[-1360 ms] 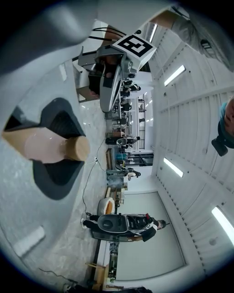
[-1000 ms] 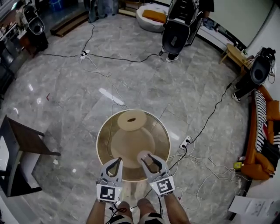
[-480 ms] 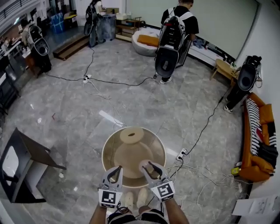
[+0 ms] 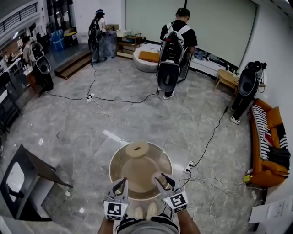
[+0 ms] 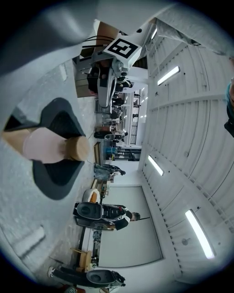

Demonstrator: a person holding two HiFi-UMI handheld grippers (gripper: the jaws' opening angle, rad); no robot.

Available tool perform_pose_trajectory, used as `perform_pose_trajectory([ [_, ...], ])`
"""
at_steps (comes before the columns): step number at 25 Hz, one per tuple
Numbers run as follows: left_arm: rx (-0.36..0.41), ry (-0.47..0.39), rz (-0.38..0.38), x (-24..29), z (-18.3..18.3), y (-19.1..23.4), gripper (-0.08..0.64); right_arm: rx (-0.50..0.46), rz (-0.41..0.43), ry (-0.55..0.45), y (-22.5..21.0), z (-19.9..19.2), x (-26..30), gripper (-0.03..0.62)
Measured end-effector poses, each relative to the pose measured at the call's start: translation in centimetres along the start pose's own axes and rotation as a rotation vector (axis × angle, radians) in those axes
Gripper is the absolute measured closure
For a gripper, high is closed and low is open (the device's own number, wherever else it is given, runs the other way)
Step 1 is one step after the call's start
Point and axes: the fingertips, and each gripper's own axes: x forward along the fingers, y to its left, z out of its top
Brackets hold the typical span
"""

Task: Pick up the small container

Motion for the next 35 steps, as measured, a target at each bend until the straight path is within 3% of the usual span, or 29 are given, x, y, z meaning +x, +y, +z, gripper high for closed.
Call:
perform_pose_trajectory([
  [12, 0.034, 0.002, -0.022, -1.6, -0.2, -1.0, 0.543, 0.011, -0.061, 0.017, -0.3, -0.5, -3.8, 0.457],
  [35, 0.038, -0.002, -0.027, 0.4, 0.0, -1.6, 0.543, 0.009, -0.046, 0.008, -1.4, -0.6, -3.4, 0.457],
])
